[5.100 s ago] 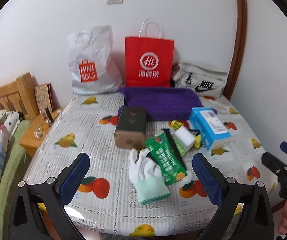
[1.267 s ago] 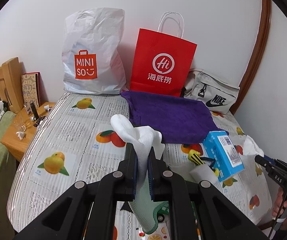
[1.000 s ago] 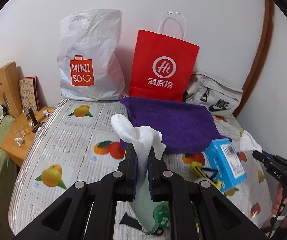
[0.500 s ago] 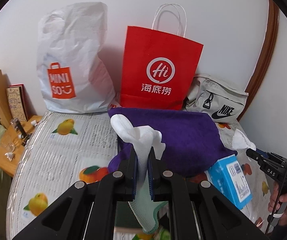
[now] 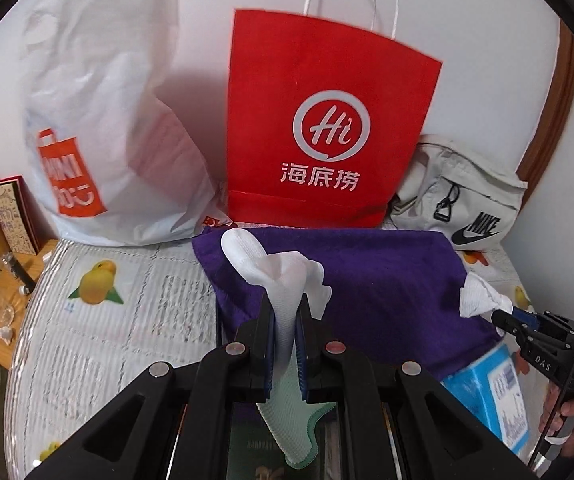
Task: Organize soft objects
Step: 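Carry the glove with the left tool onto the purple towel while the right tool places the tissue there, then grasp the white sponge with the right tool while the left tool grasps the orange-print snack packet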
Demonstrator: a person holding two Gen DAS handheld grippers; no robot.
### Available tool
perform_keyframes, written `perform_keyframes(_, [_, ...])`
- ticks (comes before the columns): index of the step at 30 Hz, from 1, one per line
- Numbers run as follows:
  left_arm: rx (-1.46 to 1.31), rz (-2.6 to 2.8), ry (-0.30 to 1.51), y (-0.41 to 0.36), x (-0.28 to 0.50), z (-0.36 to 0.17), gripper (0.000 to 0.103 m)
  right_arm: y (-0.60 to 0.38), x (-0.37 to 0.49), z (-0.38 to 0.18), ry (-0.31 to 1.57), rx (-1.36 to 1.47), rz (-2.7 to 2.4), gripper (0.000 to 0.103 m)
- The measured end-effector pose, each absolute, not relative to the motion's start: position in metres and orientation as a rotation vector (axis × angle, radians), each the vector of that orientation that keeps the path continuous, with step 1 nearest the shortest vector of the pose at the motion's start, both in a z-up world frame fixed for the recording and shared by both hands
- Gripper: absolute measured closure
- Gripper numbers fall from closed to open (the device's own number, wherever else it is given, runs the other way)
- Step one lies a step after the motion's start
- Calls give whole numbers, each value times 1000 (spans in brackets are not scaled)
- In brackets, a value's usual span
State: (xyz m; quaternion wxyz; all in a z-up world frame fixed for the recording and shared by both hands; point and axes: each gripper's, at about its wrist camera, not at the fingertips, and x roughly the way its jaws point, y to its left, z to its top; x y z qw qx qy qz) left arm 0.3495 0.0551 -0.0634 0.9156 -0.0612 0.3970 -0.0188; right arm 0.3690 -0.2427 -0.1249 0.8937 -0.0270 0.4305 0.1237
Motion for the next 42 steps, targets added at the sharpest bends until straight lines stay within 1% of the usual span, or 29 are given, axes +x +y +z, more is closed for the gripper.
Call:
perform_keyframes(13, [-91,-29,914,39,413,-105,94,-227,404,-167,1028,-128,309,81])
perform_keyframes(17, [-86,-18,927,38,424,-112,94,-233,413,-169,1055,-82,318,81])
perform_keyframes(22, [-73,-12,961,35,434,-123,92,-227,421,-173,1073,-118,317,79])
perform_keyframes(23, [-76,-11,971,37,435,-124,85,-226,423,-174,1080,-117,326,73])
perform_keyframes(24, [-82,-3,984,38,436,-126,80,-225,424,-174,1084,-117,334,60])
perform_keyframes(25, [-84,2,988,39,436,-126,73,-223,423,-173,1077,-121,345,55])
perform_keyframes(26, [-82,5,984,40,435,-126,69,-222,421,-171,1064,-129,346,48])
perform_keyframes(27, [-76,12,982,40,434,-125,67,-221,419,-167,1045,-141,344,43])
perform_keyframes(29, [-68,18,983,42,431,-122,56,-219,415,-163,1029,-156,346,38])
perform_keyframes(34, [-54,39,966,45,413,-105,43,-223,400,-147,990,-174,299,34])
perform_keyframes(36, [-49,49,962,47,405,-98,42,-225,392,-138,983,-171,262,28])
perform_keyframes(42, [-103,45,935,59,357,-70,35,-233,360,-112,945,-139,215,23])
